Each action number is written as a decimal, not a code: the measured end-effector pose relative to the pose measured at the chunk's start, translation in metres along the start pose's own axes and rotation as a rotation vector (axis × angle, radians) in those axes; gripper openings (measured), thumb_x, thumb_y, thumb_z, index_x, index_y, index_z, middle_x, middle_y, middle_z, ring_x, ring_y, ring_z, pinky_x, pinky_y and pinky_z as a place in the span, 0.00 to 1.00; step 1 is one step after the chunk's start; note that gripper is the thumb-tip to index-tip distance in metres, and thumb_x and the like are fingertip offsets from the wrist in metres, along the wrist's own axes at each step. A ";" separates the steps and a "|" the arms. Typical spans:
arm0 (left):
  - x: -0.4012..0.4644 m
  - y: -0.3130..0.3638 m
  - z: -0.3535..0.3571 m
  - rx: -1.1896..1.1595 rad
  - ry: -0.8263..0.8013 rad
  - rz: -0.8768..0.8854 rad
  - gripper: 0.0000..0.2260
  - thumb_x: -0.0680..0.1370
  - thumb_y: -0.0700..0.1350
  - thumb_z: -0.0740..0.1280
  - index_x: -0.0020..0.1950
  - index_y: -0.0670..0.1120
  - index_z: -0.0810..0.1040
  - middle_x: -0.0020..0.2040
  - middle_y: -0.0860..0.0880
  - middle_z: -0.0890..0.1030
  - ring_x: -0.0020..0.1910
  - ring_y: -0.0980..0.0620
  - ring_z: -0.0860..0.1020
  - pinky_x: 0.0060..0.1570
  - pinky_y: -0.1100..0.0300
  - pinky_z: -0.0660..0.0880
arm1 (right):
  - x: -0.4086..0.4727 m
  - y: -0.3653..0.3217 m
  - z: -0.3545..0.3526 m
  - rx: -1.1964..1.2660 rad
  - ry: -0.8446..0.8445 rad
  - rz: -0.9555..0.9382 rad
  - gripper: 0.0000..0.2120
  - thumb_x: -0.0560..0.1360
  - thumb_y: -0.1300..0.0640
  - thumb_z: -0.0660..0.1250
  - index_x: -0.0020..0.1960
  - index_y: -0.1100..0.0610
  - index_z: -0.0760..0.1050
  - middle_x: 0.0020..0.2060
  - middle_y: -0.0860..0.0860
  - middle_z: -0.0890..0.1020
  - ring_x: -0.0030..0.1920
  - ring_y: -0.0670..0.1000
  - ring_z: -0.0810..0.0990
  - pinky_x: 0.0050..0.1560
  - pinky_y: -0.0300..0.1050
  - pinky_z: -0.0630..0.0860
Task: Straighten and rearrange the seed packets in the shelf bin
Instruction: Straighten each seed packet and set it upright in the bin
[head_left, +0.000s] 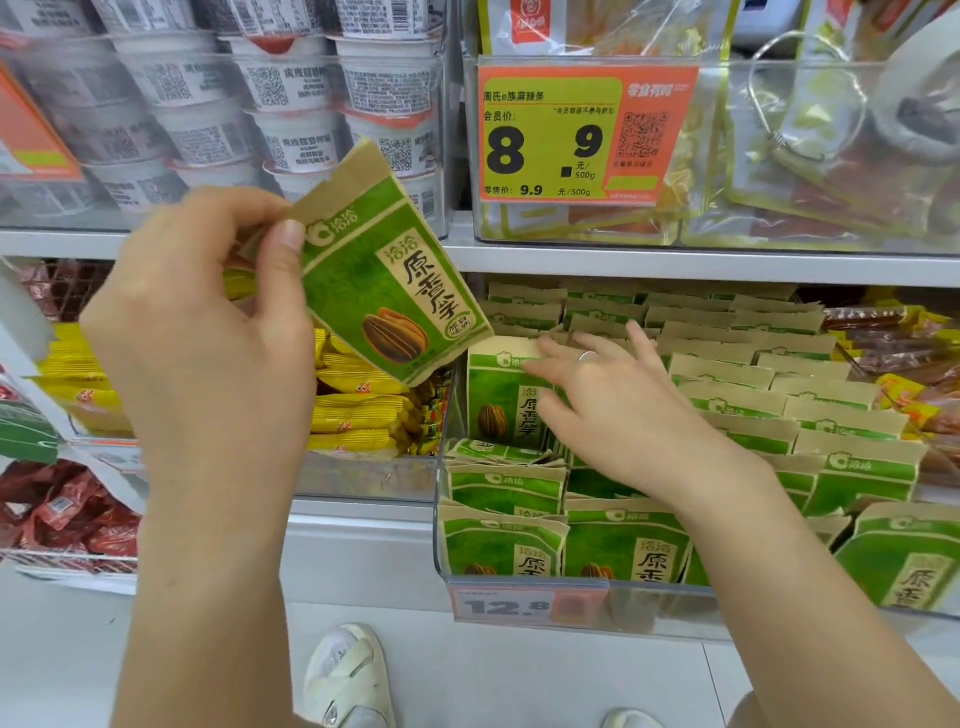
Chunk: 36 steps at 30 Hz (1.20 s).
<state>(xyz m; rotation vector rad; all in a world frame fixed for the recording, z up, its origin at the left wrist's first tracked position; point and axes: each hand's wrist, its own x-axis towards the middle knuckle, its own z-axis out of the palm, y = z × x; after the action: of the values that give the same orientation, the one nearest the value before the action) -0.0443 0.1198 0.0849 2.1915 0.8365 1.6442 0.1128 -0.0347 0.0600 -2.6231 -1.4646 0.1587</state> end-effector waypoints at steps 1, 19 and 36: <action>-0.001 0.001 0.001 -0.003 -0.004 0.007 0.10 0.81 0.52 0.61 0.57 0.49 0.77 0.49 0.53 0.77 0.52 0.46 0.78 0.52 0.42 0.76 | 0.002 -0.002 0.001 -0.029 -0.016 0.008 0.21 0.83 0.50 0.48 0.75 0.47 0.62 0.77 0.46 0.58 0.77 0.51 0.53 0.74 0.60 0.36; -0.005 0.007 0.000 0.047 -0.015 0.043 0.08 0.80 0.44 0.64 0.53 0.43 0.81 0.45 0.52 0.76 0.45 0.48 0.77 0.47 0.53 0.73 | 0.009 -0.016 0.008 0.010 -0.031 0.038 0.22 0.82 0.51 0.47 0.73 0.52 0.65 0.67 0.53 0.75 0.69 0.52 0.69 0.76 0.55 0.50; -0.005 0.008 -0.002 -0.008 0.006 0.022 0.08 0.80 0.44 0.64 0.53 0.43 0.81 0.45 0.52 0.77 0.44 0.53 0.75 0.42 0.71 0.68 | -0.003 -0.005 -0.004 0.357 0.154 -0.034 0.17 0.80 0.48 0.59 0.69 0.43 0.71 0.47 0.43 0.82 0.23 0.39 0.70 0.38 0.36 0.72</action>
<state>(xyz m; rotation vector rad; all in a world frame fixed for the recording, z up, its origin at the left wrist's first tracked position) -0.0449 0.1105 0.0863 2.1989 0.8085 1.6616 0.1074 -0.0349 0.0650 -2.2717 -1.2932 0.1901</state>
